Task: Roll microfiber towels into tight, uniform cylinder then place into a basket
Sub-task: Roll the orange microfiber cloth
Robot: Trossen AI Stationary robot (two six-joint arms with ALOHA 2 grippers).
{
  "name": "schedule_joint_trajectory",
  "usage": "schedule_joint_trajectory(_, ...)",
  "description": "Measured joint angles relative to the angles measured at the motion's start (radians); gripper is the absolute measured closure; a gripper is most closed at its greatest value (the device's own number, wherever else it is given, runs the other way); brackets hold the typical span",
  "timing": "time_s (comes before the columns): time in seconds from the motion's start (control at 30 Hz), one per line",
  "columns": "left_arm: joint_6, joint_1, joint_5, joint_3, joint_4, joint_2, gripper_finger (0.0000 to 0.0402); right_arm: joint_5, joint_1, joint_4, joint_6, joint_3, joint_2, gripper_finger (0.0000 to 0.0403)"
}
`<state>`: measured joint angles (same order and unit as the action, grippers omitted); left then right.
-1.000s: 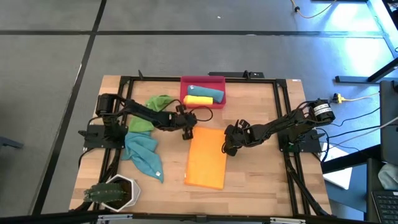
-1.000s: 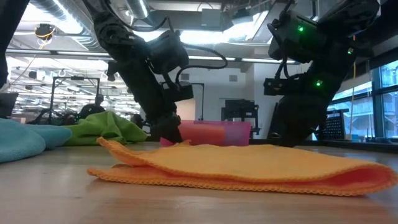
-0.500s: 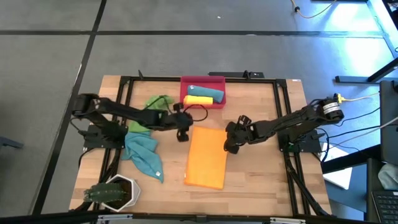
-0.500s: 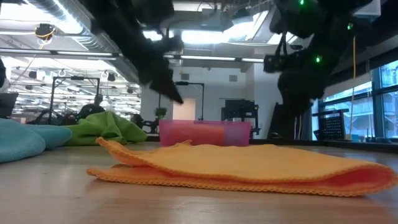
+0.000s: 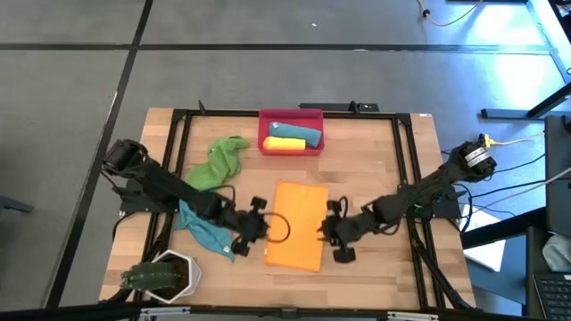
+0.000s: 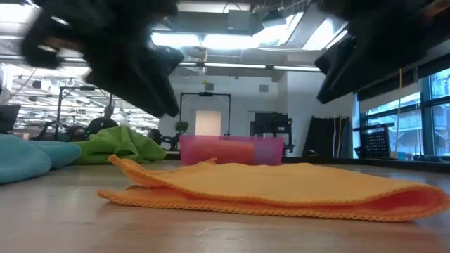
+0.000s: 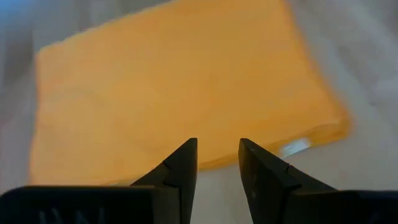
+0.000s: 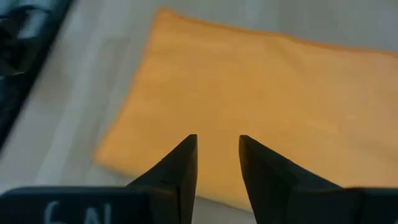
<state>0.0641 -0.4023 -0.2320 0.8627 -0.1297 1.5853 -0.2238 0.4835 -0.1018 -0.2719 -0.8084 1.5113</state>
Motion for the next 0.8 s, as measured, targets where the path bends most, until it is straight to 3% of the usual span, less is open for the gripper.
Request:
schedule_joint_trajectory(0.23, 0.000, -0.121, -0.001, 0.000, 0.051, 0.031, 0.0294, 0.001, 0.096, 0.103, 0.046, 0.000, 0.069, 0.0276)
schedule_joint_trajectory(0.5, -0.002, -0.199, -0.001, 0.000, 0.157, 0.065, 0.0265, 0.000, 0.165, 0.178, 0.041, -0.033, 0.177, 0.0204)
schedule_joint_trajectory(0.63, -0.006, -0.217, -0.015, 0.000, 0.186, 0.065, 0.0234, -0.019, 0.201, 0.158, 0.076, -0.111, 0.249, 0.0176)
schedule_joint_trajectory(0.8, -0.001, -0.227, -0.041, 0.000, 0.201, 0.091, 0.0203, -0.099, 0.229, -0.015, 0.094, -0.216, 0.310, 0.0170)
